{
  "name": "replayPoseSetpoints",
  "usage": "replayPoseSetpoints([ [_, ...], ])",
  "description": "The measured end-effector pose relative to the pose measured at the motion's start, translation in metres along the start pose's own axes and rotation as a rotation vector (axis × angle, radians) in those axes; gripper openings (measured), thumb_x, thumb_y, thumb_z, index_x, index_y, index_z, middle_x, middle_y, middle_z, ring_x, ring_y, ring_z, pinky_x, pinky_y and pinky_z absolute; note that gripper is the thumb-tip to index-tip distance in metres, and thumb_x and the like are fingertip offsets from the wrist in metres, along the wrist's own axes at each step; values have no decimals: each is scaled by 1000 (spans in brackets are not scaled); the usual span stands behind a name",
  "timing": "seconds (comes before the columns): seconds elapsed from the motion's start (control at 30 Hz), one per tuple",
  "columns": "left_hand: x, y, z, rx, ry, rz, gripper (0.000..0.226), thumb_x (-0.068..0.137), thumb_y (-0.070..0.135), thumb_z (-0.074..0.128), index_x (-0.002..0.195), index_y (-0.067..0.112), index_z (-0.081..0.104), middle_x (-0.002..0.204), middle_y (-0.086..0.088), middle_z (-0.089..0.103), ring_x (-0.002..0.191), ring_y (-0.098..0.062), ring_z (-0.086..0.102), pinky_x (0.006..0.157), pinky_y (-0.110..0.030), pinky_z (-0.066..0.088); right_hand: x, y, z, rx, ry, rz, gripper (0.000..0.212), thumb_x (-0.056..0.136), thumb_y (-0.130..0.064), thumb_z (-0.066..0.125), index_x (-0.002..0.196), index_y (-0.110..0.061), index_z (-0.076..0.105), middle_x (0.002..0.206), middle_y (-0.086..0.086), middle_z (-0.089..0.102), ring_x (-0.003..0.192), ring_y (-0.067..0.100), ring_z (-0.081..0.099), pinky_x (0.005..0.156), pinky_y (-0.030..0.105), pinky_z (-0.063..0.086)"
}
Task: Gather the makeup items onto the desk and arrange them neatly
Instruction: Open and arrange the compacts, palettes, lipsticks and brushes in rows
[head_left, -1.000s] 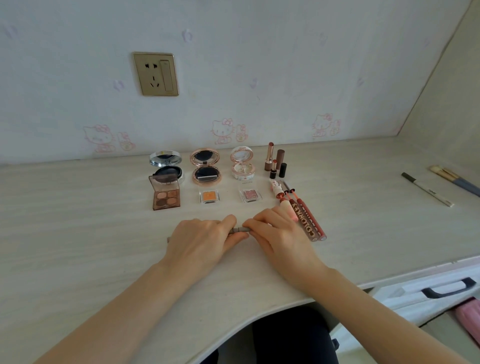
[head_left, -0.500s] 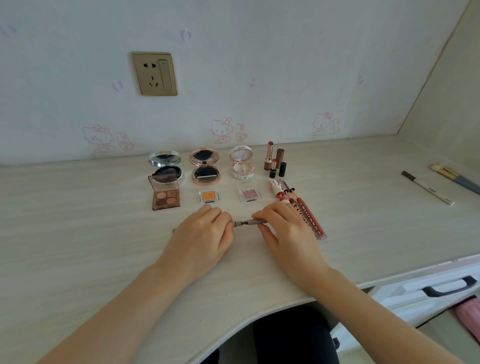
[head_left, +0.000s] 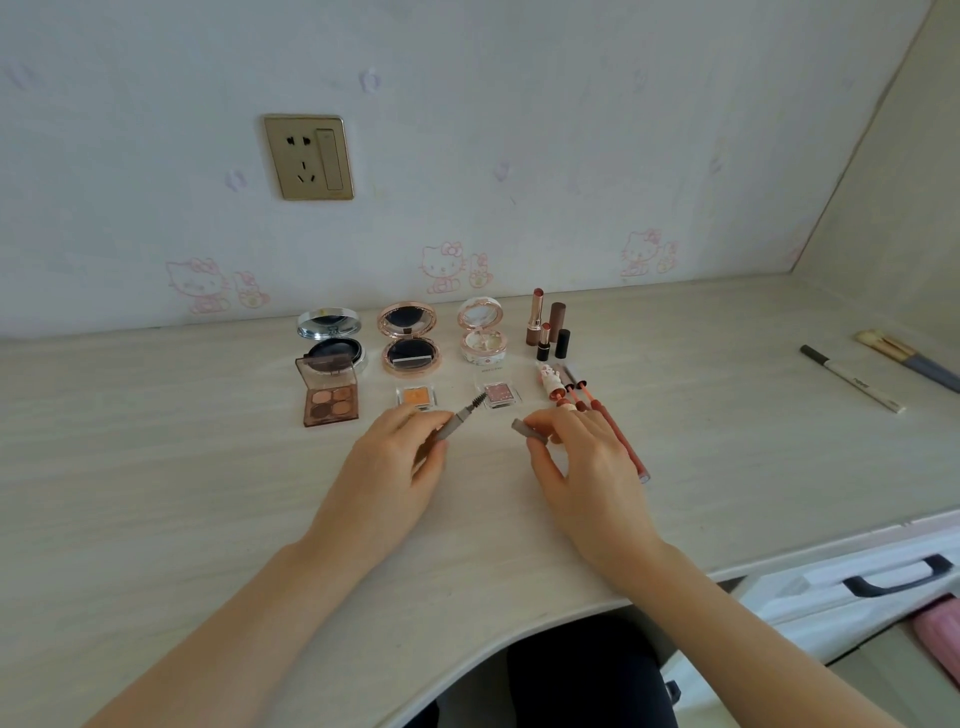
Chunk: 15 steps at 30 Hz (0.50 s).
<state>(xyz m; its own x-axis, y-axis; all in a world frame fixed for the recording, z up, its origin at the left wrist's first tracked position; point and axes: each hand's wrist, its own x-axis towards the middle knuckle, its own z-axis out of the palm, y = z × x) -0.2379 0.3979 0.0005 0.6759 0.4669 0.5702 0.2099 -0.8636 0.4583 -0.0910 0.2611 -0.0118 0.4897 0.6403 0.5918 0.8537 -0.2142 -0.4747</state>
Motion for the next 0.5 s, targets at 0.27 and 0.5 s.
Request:
replayPoseSetpoints([
  [0.27, 2, 17, 1, -323, 37, -239, 31, 80, 16, 74, 107, 29, 66, 69, 7, 66, 63, -11, 63, 66, -20, 50, 2, -4, -8, 109, 0, 96, 10, 88, -20, 62, 96, -23, 60, 93, -17, 55, 85, 1, 51, 69, 7, 36],
  [0.5, 9, 40, 13, -349, -124, -157, 22, 85, 16, 68, 102, 30, 62, 68, 5, 61, 60, -13, 58, 61, -25, 49, -1, 10, -31, 186, -11, 110, 24, 88, -18, 62, 110, -25, 57, 81, -15, 58, 81, 4, 55, 69, 13, 42],
])
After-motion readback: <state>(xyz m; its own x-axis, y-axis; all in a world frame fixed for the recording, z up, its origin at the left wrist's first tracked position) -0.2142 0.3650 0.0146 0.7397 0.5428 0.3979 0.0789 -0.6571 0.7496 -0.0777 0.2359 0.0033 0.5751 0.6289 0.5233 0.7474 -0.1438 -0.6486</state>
